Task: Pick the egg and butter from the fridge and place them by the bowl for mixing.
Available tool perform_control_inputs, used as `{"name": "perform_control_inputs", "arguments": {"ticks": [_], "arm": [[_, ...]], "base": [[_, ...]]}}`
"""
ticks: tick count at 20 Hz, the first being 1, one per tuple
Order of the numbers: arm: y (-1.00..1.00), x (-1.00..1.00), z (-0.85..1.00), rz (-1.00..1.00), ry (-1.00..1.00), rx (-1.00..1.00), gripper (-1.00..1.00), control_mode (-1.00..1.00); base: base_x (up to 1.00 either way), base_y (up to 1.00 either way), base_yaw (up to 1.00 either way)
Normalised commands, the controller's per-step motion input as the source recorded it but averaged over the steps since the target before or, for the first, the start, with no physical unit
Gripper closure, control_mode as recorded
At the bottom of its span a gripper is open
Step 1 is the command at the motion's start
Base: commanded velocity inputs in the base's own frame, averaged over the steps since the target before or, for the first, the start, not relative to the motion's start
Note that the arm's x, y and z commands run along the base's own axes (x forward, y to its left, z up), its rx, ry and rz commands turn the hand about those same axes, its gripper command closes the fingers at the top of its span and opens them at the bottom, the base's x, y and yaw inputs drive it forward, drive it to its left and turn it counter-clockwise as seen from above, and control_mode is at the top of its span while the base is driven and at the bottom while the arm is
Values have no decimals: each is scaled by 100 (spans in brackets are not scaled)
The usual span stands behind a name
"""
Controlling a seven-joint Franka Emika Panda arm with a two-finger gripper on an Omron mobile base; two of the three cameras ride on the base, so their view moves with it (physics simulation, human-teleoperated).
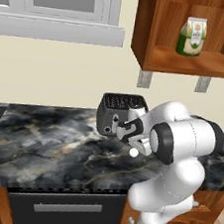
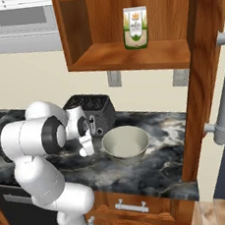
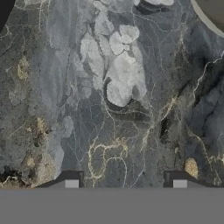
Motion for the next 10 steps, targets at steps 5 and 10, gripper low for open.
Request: {"name": "perform_control_inputs", "arguments": {"ticks": [5,10], "arm": [[-2,0,-1,-8,0,0,-100,-100],[0,-11,30,-3,-1,0,-100,-100]], "base": [[0,0,0],[0,0,0]]}}
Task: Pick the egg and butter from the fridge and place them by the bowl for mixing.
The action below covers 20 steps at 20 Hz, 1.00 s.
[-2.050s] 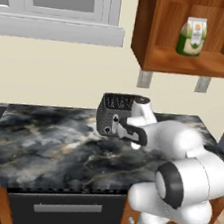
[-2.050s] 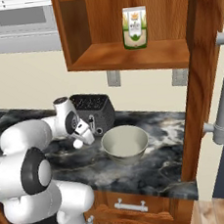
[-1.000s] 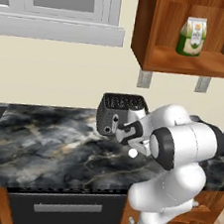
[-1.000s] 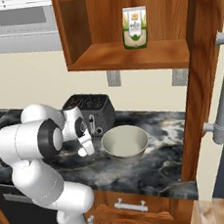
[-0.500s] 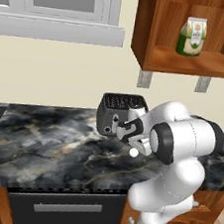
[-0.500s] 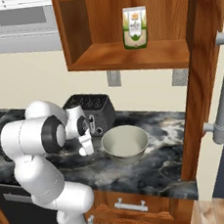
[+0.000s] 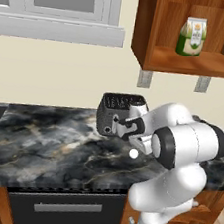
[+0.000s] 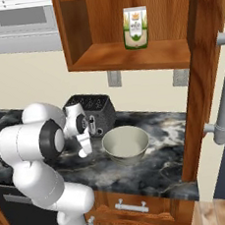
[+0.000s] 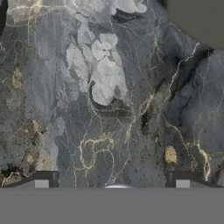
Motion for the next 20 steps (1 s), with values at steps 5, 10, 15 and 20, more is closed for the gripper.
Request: {"name": "perform_control_inputs", "arguments": {"ticks": [5,10,15,20], "arm": [[0,-22,42,0,-6,0,-100,-100],[0,-48,46,0,-8,0,-100,-100],[0,-47,55,7,-6,0,-100,-100],[0,-47,60,21,-5,-1,-100,-100]], "base": [[0,0,0],[0,0,0],[0,0,0],[0,0,0]]}}
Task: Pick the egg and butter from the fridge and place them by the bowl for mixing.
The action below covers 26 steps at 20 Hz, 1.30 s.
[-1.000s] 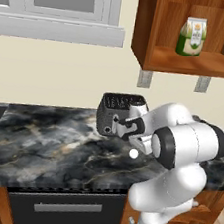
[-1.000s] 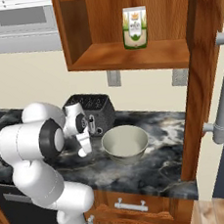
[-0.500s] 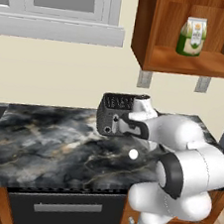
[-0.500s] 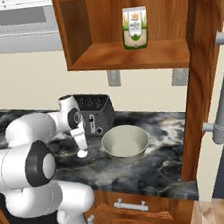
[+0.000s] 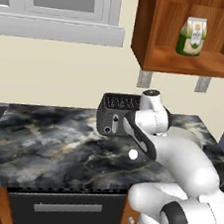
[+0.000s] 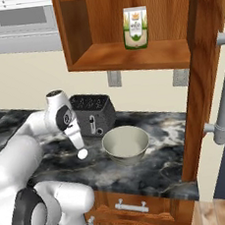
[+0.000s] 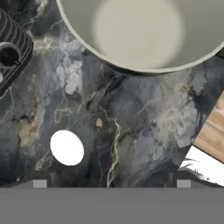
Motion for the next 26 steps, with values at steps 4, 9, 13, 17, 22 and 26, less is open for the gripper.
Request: {"name": "perform_control_inputs", "arguments": {"ticks": [4,9,13,17,22,26], "arm": [[4,-45,64,25,-3,-4,-100,-100],[4,-50,58,18,-1,-3,-100,-100],[4,-61,34,12,-9,-1,-100,-100],[4,-54,41,10,-3,0,-100,-100],[2,-47,52,6,0,0,-100,-100],[1,-44,60,2,2,0,-100,-100]], "base": [[0,0,0],[0,0,0],[0,0,0],[0,0,0],[0,0,0],[0,0,0]]}}
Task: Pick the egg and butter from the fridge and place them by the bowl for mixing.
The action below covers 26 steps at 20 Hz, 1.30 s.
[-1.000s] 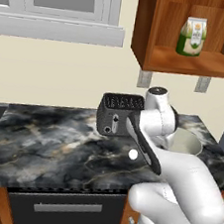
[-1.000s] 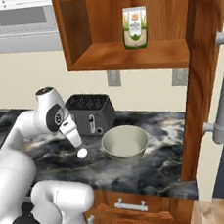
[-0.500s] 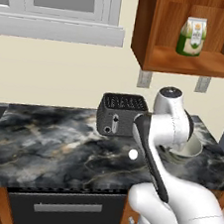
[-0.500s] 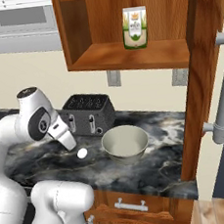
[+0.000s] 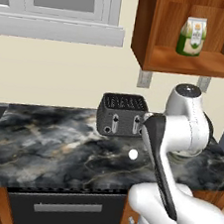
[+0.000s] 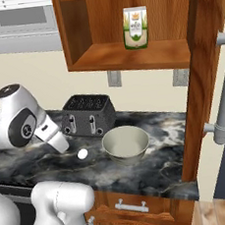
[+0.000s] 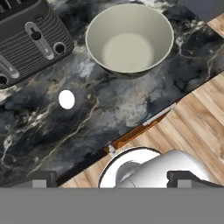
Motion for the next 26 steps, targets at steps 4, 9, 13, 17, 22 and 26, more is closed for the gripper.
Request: {"name": "perform_control_inputs", "arguments": {"ticks": [4,9,13,17,22,26], "arm": [[0,-53,44,1,0,0,-100,-100],[1,-52,38,4,-1,0,-100,-100],[1,-57,37,12,0,0,-100,-100],[1,-49,34,19,0,0,-100,-100],[2,-34,24,21,0,0,-100,-100],[0,-2,6,14,0,0,-100,-100]], "base": [[0,0,0],[0,0,0],[0,0,0],[0,0,0],[0,0,0],[0,0,0]]}}
